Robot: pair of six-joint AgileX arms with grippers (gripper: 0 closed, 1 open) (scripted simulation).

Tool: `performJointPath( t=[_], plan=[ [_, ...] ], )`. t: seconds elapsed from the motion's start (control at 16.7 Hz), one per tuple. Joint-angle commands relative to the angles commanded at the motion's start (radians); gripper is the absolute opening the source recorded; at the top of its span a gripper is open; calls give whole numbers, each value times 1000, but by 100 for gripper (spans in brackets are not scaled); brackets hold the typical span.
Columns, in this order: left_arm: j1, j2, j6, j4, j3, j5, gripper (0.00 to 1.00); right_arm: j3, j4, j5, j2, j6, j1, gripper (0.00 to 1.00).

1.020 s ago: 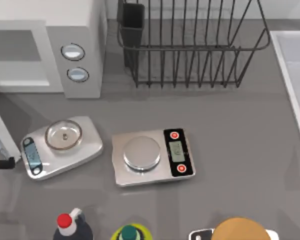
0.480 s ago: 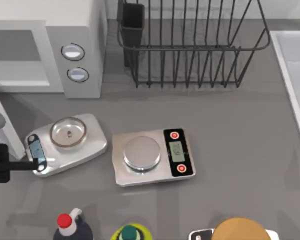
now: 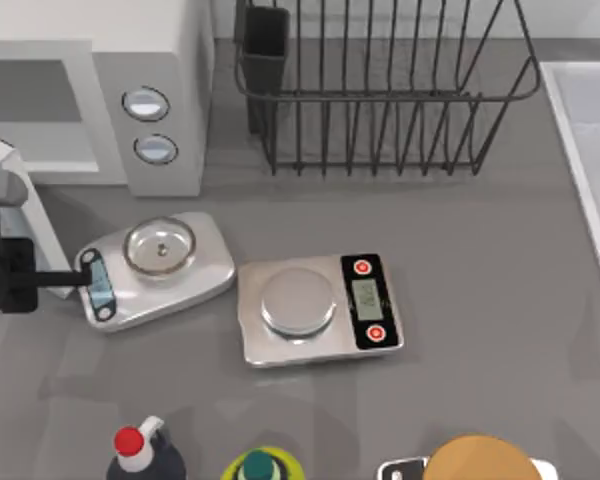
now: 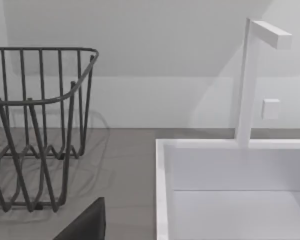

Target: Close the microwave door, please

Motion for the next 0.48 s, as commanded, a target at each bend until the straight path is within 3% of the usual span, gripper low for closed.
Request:
performJointPath(
  t=[0.48],
  plan=[
    [12, 291, 13, 121, 157, 9, 0, 0, 0, 0, 0, 0, 0, 100]
  ],
)
